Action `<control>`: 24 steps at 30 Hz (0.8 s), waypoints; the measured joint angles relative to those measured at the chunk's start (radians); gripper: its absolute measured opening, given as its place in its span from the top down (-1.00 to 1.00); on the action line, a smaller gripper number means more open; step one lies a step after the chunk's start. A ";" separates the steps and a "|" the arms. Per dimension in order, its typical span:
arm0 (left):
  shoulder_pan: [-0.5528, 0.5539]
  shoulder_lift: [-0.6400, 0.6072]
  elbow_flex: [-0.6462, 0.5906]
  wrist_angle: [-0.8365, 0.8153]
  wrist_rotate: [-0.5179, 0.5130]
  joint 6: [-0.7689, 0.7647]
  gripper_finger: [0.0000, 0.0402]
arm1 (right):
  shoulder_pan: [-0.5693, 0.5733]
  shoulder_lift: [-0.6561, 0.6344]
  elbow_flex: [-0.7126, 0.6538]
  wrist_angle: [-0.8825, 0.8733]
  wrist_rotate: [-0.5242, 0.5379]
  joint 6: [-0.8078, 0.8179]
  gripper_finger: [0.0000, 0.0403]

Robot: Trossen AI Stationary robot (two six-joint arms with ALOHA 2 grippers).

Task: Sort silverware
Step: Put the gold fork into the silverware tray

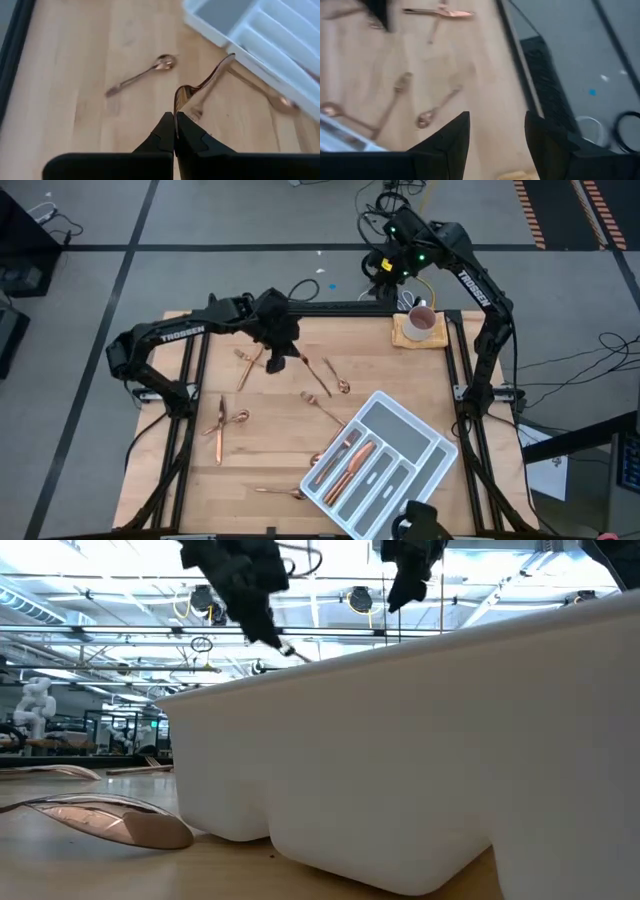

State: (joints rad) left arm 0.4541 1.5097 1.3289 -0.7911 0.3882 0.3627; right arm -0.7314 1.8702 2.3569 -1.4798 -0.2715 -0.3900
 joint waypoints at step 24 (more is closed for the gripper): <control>-0.346 0.326 0.499 -0.450 -0.114 0.556 1.00 | -0.163 0.000 -0.001 -0.074 0.017 0.173 0.13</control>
State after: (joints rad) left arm 0.1076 1.8359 1.8278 -1.2412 0.2741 0.9192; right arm -0.8941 1.8702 2.3558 -1.5537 -0.2543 -0.2169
